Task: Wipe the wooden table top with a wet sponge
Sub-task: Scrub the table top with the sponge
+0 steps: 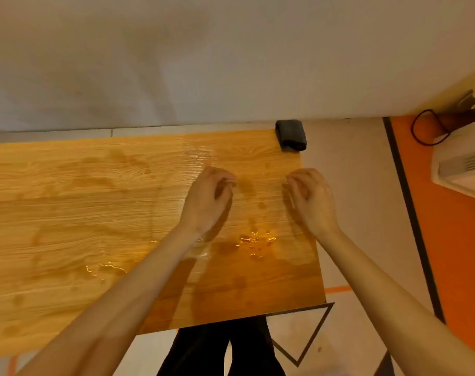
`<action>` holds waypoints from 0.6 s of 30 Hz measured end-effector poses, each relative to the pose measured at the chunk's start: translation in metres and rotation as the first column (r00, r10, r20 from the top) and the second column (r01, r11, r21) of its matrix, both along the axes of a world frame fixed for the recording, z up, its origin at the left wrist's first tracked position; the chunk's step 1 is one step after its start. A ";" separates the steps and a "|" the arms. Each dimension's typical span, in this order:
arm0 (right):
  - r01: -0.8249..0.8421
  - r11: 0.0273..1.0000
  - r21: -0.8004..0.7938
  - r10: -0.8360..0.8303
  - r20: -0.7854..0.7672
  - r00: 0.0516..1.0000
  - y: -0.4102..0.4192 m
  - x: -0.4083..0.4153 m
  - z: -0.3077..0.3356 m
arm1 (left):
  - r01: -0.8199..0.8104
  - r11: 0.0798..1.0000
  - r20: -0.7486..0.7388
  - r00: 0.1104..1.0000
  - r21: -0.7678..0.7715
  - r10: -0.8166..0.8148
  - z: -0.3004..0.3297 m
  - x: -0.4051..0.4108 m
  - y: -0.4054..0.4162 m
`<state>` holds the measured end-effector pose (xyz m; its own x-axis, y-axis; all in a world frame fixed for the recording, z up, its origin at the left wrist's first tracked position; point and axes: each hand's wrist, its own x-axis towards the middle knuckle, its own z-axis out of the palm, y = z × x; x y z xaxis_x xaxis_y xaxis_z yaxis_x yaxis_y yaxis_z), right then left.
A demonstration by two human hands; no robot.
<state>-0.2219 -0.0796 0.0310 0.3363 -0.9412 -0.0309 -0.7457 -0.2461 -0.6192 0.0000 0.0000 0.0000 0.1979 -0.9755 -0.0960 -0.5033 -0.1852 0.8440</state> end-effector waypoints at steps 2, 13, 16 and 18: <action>0.031 0.993 -0.113 -0.031 0.005 1.000 -0.020 0.005 -0.003 | -0.046 0.998 0.100 0.994 -0.051 0.051 -0.007 0.005 -0.009; -0.003 0.999 -0.042 0.000 -0.083 0.997 -0.107 0.040 -0.034 | -0.169 0.985 0.426 0.890 -0.020 0.161 -0.044 0.025 -0.022; -0.005 1.000 0.021 0.007 -0.062 0.998 -0.106 0.046 -0.046 | -0.181 0.983 0.461 0.871 -0.021 0.170 -0.050 0.025 -0.019; 0.007 1.000 0.001 -0.007 -0.050 0.999 -0.104 0.048 -0.055 | -0.194 0.980 0.487 0.853 -0.035 0.186 -0.051 0.023 -0.018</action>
<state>-0.1742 -0.1836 -0.0238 0.3278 -0.9435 -0.0488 -0.7772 -0.2399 -0.5817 0.0230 -0.0182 -0.0515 0.4050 -0.9131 0.0466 -0.8020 -0.3303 0.4977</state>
